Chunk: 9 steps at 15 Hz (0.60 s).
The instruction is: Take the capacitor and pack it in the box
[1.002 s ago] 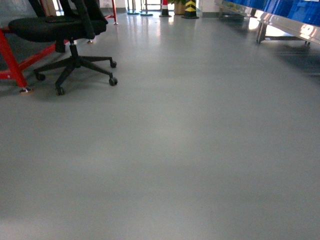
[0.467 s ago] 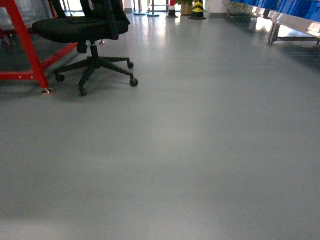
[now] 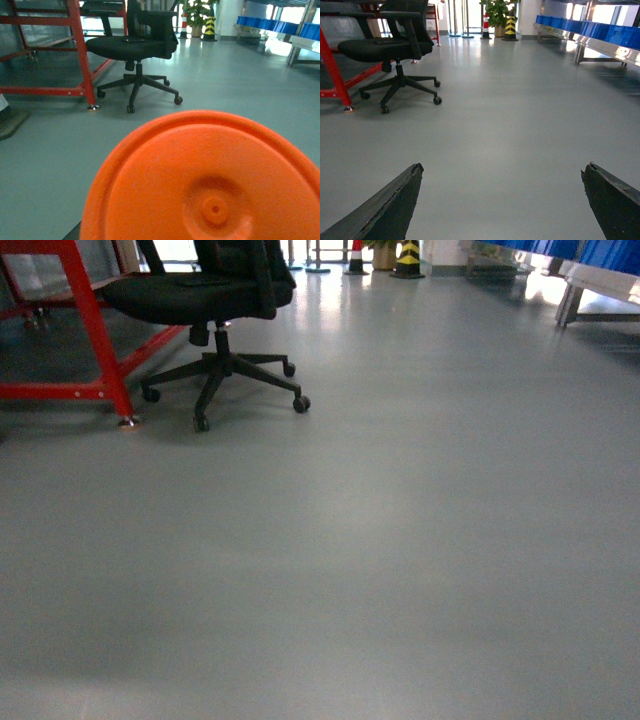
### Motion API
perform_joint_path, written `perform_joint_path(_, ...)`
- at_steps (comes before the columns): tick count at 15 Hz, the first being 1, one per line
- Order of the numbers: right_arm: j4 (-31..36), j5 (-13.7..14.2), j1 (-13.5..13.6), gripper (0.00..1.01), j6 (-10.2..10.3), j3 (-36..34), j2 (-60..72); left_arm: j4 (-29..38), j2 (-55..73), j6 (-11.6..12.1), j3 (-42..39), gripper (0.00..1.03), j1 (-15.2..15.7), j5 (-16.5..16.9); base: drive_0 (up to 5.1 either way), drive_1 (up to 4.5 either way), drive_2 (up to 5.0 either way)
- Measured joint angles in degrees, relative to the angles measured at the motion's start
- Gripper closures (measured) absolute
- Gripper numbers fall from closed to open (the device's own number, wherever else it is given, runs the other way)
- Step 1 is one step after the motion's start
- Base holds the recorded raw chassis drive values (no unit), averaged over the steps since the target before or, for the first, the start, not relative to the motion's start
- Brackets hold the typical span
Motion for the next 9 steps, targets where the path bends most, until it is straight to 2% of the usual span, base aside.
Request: perform_joint_path(9,0.0,0.0,0.0,0.03,0.0,0.0,0.0,0.0,0.0,0.0,0.0,0.6,0.0,0.0,-5.2,2.29,2.3)
